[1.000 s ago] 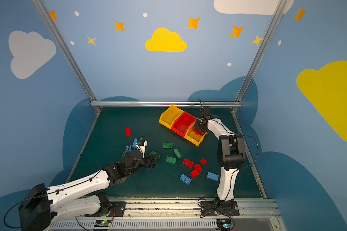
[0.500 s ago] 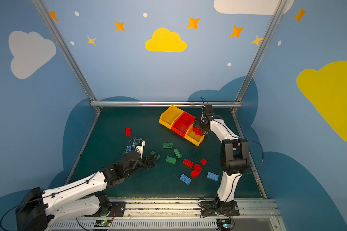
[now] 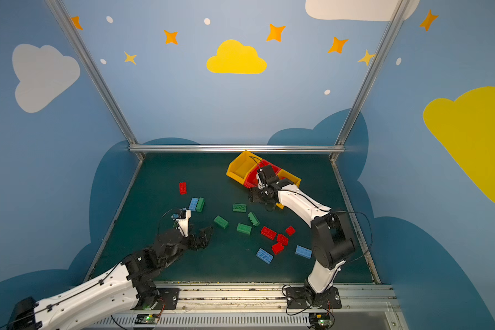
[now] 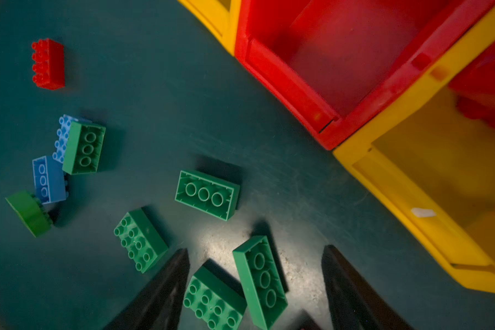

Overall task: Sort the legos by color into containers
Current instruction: 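Move the right gripper down to a red brick among the green bricks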

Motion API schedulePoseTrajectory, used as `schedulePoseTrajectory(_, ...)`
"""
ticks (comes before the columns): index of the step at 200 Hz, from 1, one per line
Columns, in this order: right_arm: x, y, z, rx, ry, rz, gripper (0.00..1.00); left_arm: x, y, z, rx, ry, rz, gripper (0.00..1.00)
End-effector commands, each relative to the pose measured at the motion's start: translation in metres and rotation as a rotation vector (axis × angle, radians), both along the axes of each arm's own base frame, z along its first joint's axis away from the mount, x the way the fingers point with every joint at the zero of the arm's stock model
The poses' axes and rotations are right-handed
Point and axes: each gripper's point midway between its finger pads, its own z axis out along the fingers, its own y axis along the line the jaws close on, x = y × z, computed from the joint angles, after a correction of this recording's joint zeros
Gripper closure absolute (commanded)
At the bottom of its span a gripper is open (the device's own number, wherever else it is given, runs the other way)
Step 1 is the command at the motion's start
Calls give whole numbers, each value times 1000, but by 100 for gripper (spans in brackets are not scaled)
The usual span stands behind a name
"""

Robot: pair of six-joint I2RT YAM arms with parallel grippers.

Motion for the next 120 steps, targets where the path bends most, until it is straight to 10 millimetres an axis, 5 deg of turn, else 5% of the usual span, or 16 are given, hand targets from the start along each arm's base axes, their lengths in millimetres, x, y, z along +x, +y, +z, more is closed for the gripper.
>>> schedulePoseTrajectory(1, -13, 0, -7, -30, 25, 0, 29, -5, 12, -7, 3, 12, 30, 0)
schedulePoseTrajectory(86, -76, -55, -40, -213, 90, -38, 23, -9, 12, -14, -20, 16, 17, 0)
schedulePoseTrajectory(120, -90, -52, -54, -196, 119, 35, 23, -7, 5, -15, -18, 25, -2, 0)
